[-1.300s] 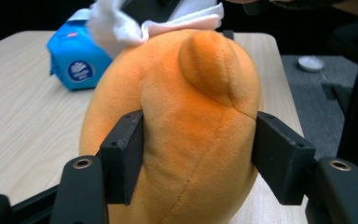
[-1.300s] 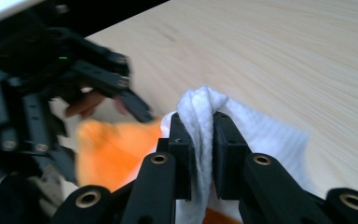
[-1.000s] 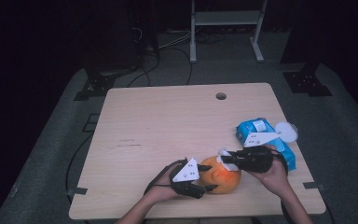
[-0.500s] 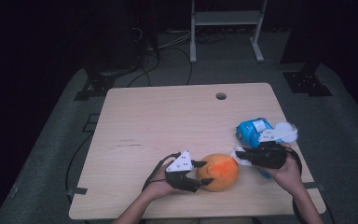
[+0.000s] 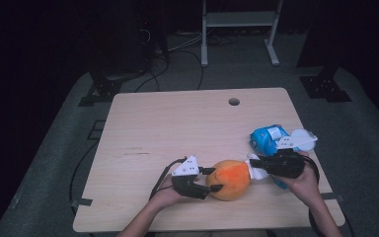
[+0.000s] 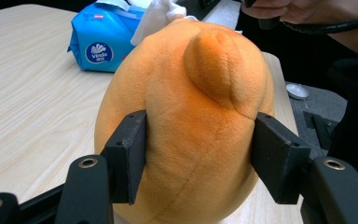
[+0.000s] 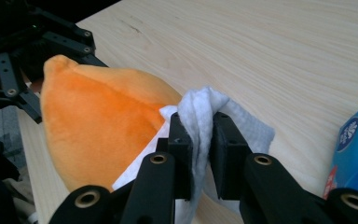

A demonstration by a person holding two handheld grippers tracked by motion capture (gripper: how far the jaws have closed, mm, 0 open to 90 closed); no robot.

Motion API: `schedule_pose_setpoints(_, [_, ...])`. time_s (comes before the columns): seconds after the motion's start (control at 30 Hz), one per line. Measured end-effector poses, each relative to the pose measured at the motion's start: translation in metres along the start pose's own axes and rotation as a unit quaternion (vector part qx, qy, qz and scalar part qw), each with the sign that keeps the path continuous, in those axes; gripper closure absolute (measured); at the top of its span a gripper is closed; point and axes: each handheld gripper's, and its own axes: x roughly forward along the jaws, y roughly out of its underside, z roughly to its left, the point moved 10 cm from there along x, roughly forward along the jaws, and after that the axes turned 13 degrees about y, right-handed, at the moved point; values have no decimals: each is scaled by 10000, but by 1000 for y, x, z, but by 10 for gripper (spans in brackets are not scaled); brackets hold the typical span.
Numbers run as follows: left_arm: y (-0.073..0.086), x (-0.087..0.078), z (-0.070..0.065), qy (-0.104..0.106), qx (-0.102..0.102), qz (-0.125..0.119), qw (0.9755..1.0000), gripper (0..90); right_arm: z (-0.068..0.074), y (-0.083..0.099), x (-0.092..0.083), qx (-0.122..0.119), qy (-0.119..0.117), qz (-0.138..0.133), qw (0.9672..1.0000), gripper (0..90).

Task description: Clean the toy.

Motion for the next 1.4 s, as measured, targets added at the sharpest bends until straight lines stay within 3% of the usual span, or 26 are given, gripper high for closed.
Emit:
schedule_pose_setpoints(0.07, [-2, 2, 0, -83, -16, -14, 10000, 402, 11, -7, -2, -129, -111, -101, 9998, 788])
schedule_pose_setpoints(0.13, [-5, 7, -1, -186, -2, -5, 9998, 402, 30, -16, -3, -345, -299, -194, 9988, 787])
schedule_pose_setpoints(0.17, [-6, 8, -2, -198, 12, 21, 9998, 403, 46, -20, -2, -556, -393, -185, 9975, 787])
schedule_pose_setpoints(0.3, [-7, 11, -4, -286, 35, 86, 9995, 402, 82, -27, 2, -925, -657, -223, 9933, 787])
schedule_pose_setpoints(0.4, [-7, 12, -4, -322, 29, 106, 9994, 402, 101, -27, 8, -1235, -692, -180, 9898, 786])
schedule_pose_setpoints(0.47, [-7, 11, -4, -323, 9, 78, 9994, 404, 101, -27, 12, -1255, -618, -148, 9901, 786])
schedule_pose_setpoints(0.63, [-7, 11, -2, -266, -50, 31, 9996, 407, 82, -28, 8, -895, -600, -269, 9938, 786])
schedule_pose_setpoints(0.8, [-5, 9, -2, -203, -93, 16, 9998, 405, 51, -24, 5, -702, -181, -220, 9971, 785])
schedule_pose_setpoints(0.83, [-6, 8, -3, -131, -111, -7, 9999, 398, 43, -20, 5, -617, -92, -168, 9979, 785])
schedule_pose_setpoints(0.93, [-10, 4, -8, 316, -140, -133, 9993, 325, 30, -12, 6, -355, -155, -79, 9992, 783])
schedule_pose_setpoints(1.03, [-12, -2, -3, 207, 77, -166, 9996, 234, 26, -10, 5, -362, -74, -54, 9993, 782])
schedule_pose_setpoints(1.1, [-6, 4, -1, 151, 193, -30, 9997, 194, 29, -11, 7, -312, -156, -85, 9994, 782])
schedule_pose_setpoints(1.17, [3, 14, 0, 42, 484, 193, 9986, 163, 35, -12, 10, -307, -269, -94, 9991, 783])
schedule_pose_setpoints(1.2, [3, 18, 0, -34, 556, 149, 9983, 167, 38, -13, 11, -346, -285, -94, 9990, 783])
schedule_pose_setpoints(1.3, [-8, 11, -2, -341, 748, 365, 9959, 367, 42, -16, 12, -447, -158, -119, 9988, 787])
schedule_pose_setpoints(1.4, [-24, -6, -1, -651, 866, 542, 9926, 453, 41, -29, 9, -216, -243, -385, 9987, 791])
